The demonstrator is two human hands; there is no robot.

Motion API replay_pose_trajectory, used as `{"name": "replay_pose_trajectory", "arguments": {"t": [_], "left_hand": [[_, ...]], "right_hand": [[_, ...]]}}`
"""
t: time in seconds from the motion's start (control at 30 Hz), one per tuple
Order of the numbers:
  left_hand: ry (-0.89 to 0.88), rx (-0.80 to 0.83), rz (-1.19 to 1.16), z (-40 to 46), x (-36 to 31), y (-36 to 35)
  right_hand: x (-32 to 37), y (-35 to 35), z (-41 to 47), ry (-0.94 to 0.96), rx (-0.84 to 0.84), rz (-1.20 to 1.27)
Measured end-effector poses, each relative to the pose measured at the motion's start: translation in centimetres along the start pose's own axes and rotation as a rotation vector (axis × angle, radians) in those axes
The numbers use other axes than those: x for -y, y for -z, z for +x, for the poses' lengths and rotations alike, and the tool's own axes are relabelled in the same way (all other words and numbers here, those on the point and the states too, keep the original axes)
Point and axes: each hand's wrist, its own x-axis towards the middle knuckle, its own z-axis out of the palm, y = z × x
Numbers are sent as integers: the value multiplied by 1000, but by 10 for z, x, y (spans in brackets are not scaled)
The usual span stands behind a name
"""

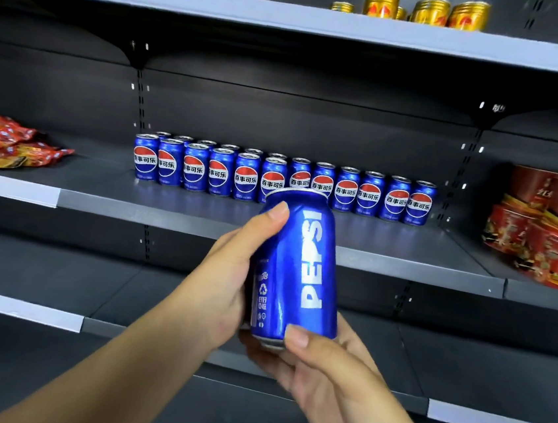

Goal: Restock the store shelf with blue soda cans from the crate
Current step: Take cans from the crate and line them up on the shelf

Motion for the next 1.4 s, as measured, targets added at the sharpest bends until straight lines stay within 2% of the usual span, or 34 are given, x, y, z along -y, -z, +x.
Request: {"name": "replay_pose_trajectory", "arguments": {"t": [0.07, 0.17, 0.23, 0.37, 0.53, 0.63, 0.8, 0.93, 1.07, 1.17, 1.3, 1.4], "left_hand": [[-22, 28, -8, 3, 0, 2], [-63, 85, 30, 3, -1, 0], [-92, 50, 72, 0, -1, -5], [-124, -45, 78, -1, -7, -9], [-58, 12, 95, 2, -14, 2], [-100, 23, 114, 1, -13, 3], [-305, -13, 178, -5, -8, -4], [-281, -18, 141, 2, -10, 6], [-196, 120, 141, 4, -7, 22], [-255, 182, 206, 11, -3, 29], [-380, 53, 360, 25, -2, 29], [-471, -47, 590, 43, -10, 26]], "right_hand": [[-1, -3, 4, 59, -66, 16], [-2, -8, 7, 151, -169, -106], [-2, -11, 6, 176, -192, -170], [0, -16, 5, 172, -114, -124], [5, -13, 8, 85, 23, -148], [10, -17, 7, 110, -88, -249], [7, -27, 9, 207, -231, -404], [14, -23, 6, 135, -129, -420], [25, -12, 11, 48, -37, -493], [29, -11, 17, 40, -56, -557], [34, -4, 33, 61, -164, -655], [37, 5, 56, 67, -260, -747]]}}
